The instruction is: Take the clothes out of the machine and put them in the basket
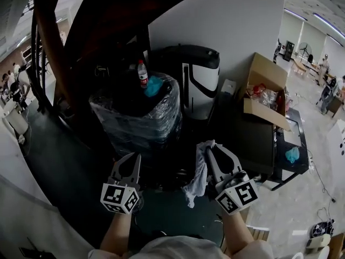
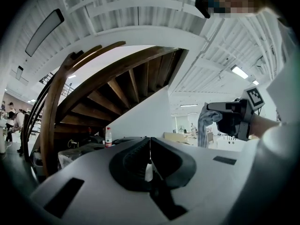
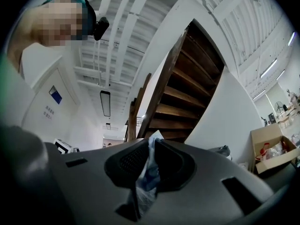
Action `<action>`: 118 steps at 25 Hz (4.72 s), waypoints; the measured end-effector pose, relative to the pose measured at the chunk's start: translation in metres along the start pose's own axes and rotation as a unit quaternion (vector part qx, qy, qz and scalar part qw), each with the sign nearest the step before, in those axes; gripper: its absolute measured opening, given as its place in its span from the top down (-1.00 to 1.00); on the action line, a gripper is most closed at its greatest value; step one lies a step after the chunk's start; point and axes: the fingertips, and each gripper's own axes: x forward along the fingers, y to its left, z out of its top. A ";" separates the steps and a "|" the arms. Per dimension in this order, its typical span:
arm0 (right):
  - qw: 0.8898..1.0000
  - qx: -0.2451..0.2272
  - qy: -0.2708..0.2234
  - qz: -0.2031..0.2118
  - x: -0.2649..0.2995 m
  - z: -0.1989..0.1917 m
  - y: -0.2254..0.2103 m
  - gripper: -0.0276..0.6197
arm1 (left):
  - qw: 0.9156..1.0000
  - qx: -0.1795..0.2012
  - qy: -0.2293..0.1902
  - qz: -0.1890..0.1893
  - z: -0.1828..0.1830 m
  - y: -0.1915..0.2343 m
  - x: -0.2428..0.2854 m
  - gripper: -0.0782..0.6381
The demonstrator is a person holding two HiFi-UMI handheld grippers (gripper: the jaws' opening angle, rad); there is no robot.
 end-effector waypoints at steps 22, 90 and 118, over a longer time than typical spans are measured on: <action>0.992 -0.030 -0.078 0.093 0.142 0.024 0.162 0.76 | 0.993 0.014 -0.054 0.107 0.027 0.192 -0.124 0.73; 0.837 0.144 -0.068 0.523 0.444 0.066 0.412 0.88 | 0.885 0.108 0.009 0.453 0.141 0.341 -0.251 0.73; 0.862 0.108 0.162 0.468 0.381 -0.215 0.443 0.87 | 0.883 0.016 0.059 0.466 -0.036 0.376 -0.302 0.73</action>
